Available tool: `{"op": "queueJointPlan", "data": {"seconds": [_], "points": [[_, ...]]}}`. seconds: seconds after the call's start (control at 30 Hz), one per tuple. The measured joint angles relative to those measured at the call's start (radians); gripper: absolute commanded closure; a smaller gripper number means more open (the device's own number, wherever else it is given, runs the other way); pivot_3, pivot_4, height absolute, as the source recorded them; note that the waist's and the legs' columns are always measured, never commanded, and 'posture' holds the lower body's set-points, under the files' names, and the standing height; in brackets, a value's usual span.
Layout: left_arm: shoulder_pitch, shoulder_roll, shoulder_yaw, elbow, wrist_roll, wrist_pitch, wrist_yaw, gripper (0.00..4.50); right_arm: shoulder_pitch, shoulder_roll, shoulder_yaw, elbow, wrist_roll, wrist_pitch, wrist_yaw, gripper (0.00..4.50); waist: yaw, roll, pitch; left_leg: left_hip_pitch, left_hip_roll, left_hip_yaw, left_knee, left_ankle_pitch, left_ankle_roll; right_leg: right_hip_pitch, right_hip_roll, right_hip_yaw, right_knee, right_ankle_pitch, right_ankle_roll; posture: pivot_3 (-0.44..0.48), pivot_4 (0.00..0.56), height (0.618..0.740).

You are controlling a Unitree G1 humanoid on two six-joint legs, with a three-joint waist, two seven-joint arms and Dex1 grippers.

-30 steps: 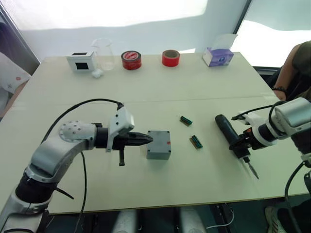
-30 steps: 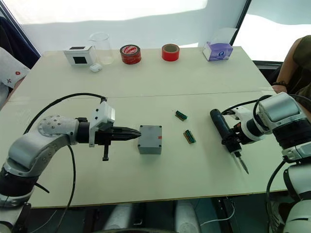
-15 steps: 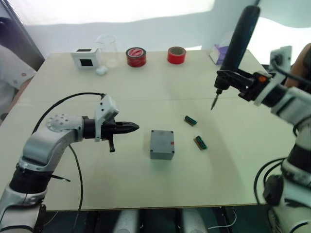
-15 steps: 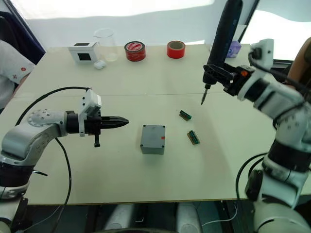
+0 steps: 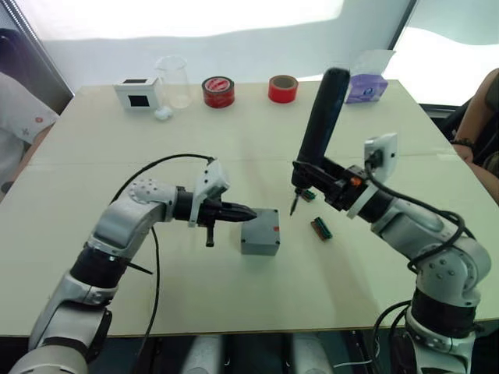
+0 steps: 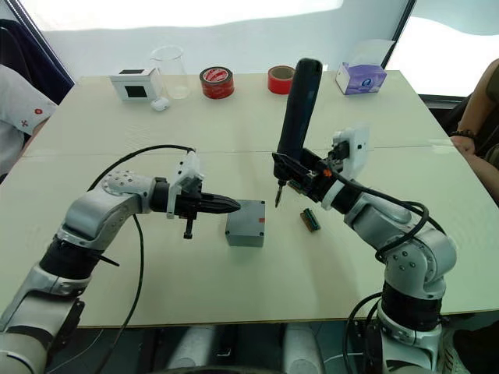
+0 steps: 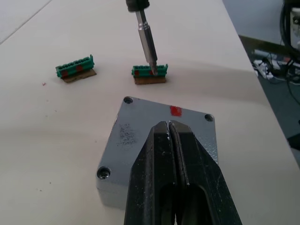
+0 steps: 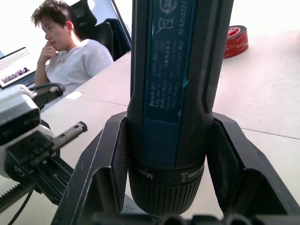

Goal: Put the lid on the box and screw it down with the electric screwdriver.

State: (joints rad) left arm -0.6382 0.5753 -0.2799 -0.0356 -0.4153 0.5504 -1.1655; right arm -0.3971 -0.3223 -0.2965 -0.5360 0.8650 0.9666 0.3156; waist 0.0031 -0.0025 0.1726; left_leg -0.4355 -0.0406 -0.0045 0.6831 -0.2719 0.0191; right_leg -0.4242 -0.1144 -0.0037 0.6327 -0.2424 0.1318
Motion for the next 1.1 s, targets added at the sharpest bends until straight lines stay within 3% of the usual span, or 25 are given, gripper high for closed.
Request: {"op": "queueJointPlan", "data": {"seconds": [0.2, 0.67, 1.1], "points": [[-0.010, -0.037, -0.053, 0.072, 0.098, -0.108, -0.003, 4.50, 0.045, 0.040, 0.099, -0.013, -0.027, -0.070, -0.021, 2.73, 0.001, 0.000, 0.000, 0.000, 0.000, 0.000, 0.000, 0.000, 0.000, 0.000, 0.000, 0.000, 0.000, 0.000, 0.000, 0.000, 0.150, 0.740], [-0.011, -0.042, -0.049, 0.072, 0.111, -0.107, -0.013, 4.50, 0.066, 0.058, 0.192, 0.025, -0.178, -0.248, -0.032, 2.73, 0.001, 0.000, 0.000, 0.001, 0.000, 0.000, 0.000, 0.000, 0.000, 0.000, 0.000, 0.000, 0.000, 0.000, 0.000, 0.000, 0.150, 0.740], [-0.011, -0.040, -0.049, 0.060, 0.125, -0.101, -0.010, 4.50, 0.113, 0.026, 0.259, 0.047, -0.289, -0.381, 0.046, 2.73, 0.002, 0.000, 0.000, 0.002, 0.000, 0.000, 0.000, 0.000, 0.000, 0.001, 0.000, 0.000, 0.000, 0.000, 0.000, 0.000, 0.150, 0.740]]}}
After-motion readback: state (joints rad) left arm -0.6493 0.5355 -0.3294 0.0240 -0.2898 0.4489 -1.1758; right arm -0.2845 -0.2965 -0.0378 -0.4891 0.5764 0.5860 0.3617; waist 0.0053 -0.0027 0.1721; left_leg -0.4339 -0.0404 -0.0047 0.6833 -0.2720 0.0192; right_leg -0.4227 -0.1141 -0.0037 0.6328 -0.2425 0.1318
